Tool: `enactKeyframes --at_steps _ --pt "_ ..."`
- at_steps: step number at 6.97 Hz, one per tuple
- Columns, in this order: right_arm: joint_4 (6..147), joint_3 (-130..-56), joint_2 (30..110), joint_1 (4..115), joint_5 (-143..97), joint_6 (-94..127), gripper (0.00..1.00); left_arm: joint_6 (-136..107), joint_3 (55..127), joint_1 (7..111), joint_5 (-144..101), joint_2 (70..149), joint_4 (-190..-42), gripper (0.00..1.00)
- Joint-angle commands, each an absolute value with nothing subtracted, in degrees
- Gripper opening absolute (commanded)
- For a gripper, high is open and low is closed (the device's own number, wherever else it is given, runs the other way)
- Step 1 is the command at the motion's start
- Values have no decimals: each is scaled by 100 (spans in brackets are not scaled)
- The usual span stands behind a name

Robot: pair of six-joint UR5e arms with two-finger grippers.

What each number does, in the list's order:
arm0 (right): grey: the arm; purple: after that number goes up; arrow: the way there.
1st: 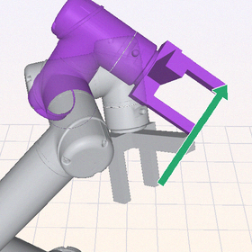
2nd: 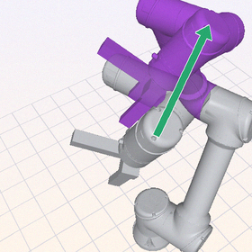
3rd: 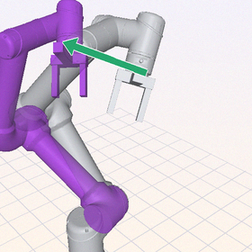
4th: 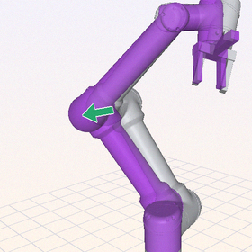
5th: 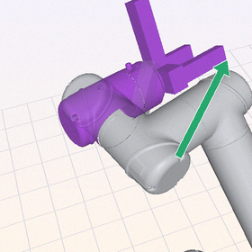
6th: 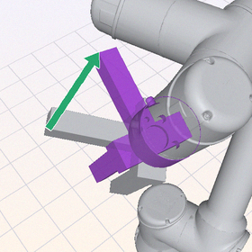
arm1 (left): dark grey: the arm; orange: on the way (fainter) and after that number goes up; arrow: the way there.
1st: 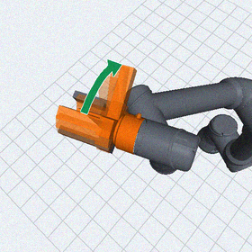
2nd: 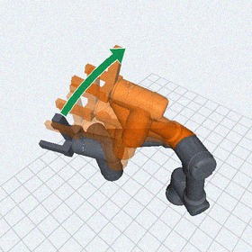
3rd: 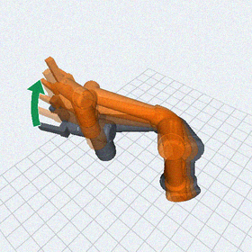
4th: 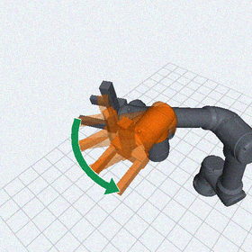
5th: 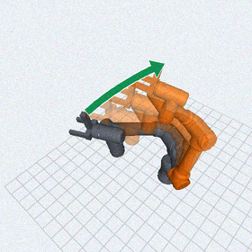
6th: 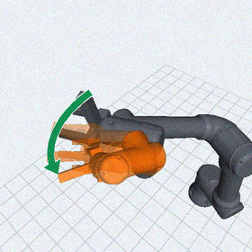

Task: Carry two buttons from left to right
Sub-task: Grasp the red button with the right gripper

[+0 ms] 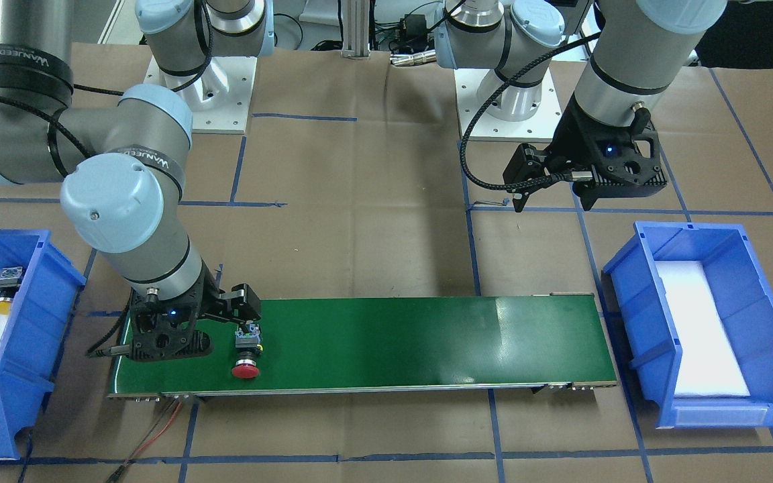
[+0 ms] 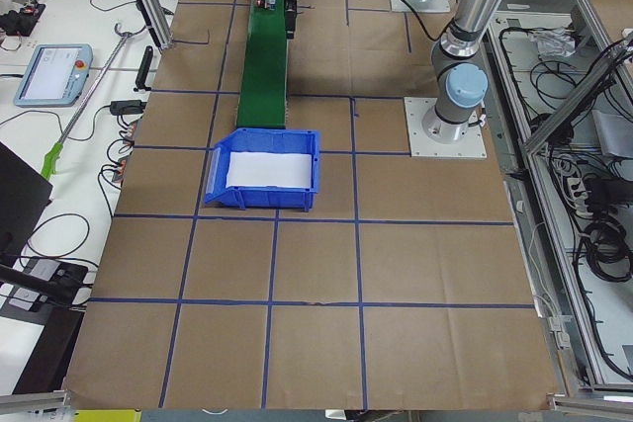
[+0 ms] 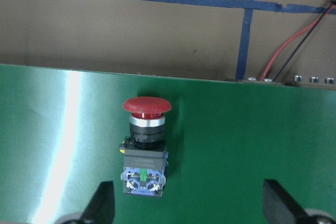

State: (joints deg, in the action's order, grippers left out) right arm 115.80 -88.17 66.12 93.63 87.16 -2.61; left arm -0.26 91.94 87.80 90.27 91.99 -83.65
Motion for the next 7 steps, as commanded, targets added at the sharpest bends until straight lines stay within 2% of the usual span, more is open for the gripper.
enactKeyframes --at_steps 1,4,5,7 --pt "11698 -8711 6373 9352 8648 -351 99 -26 9193 8780 9018 9202 -8358 100" --pt "11655 -8780 6127 9299 8666 -360 99 -26 9193 8780 9009 9202 -8350 100" --pt "11646 -8780 6074 9238 8718 -491 90 -26 9193 8780 9009 9193 -8350 100" --pt "11593 -8789 6091 9141 8763 -536 56 -26 9193 8780 9009 9202 -8350 100"
